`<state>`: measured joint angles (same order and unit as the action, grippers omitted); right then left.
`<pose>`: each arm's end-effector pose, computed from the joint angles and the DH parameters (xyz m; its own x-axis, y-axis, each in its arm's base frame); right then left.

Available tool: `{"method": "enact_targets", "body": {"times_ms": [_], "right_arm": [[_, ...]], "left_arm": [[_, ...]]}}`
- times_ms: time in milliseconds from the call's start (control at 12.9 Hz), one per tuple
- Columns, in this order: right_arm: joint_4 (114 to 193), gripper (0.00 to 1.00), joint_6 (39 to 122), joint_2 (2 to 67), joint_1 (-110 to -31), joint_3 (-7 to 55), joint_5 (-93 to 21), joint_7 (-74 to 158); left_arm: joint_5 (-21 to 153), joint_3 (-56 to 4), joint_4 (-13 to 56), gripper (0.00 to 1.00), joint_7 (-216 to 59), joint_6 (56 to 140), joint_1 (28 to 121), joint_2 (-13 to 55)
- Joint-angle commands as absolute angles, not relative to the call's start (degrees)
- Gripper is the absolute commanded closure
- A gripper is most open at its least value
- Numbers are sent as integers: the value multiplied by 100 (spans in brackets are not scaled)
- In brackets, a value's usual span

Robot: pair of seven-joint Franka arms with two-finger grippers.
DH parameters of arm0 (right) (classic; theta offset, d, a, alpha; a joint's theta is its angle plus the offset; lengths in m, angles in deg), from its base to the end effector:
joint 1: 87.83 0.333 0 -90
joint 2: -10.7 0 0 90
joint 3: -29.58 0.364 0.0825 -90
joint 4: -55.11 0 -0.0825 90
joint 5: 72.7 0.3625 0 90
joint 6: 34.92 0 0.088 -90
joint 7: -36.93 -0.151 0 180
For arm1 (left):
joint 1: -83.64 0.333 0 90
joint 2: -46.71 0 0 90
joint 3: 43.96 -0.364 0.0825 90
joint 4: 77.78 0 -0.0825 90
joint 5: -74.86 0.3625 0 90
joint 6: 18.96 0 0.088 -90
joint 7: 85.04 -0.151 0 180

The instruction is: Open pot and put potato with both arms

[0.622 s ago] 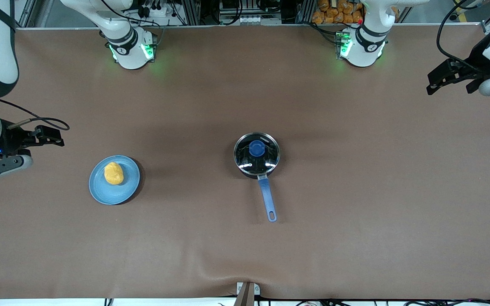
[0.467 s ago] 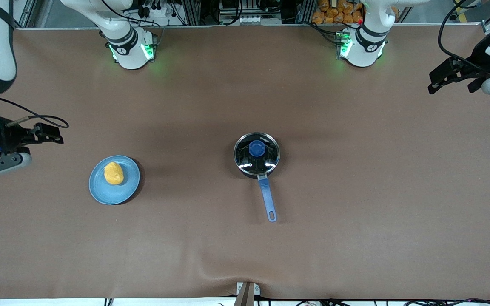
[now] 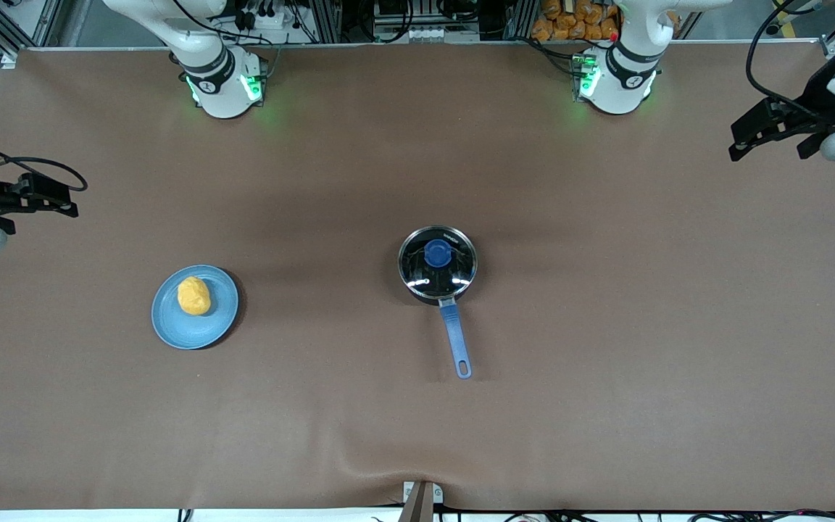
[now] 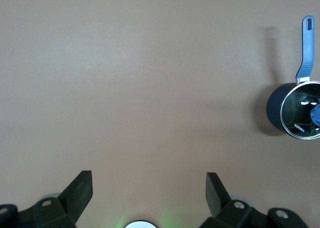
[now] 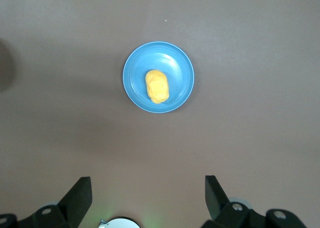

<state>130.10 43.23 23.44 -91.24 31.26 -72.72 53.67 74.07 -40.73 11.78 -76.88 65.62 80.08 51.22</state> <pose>0.5810 -0.0198 0.6031 0.9528 0.2597 -0.1575 0.2543 -0.9656 -0.0538 0.4906 -0.0620 0.6641 0.9997 0.0228 -0.0096 0.0229 -0.9997 0.0080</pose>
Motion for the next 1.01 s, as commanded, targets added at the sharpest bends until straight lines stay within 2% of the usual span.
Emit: {"method": "enact_targets", "body": {"times_ms": [0, 156, 389, 933], "right_arm": [[13034, 0, 4365, 2345, -9310, 3186, -7200, 5231], [13069, 0, 4444, 2389, -9381, 3186, -7095, 4985], [13621, 0, 5023, 2599, -9390, 3195, -7095, 5142], [13903, 0, 5919, 3793, -9328, 3239, -7024, 6662]], "left_arm": [[7336, -4071, 932, 0, -7705, 6444, 7968, 4935], [7327, -4053, 923, 0, -7696, 6444, 7951, 4882], [7310, -3948, 923, 0, -7661, 6497, 7837, 4698], [7037, -3930, 905, 0, -7364, 7155, 7056, 4153]]}}
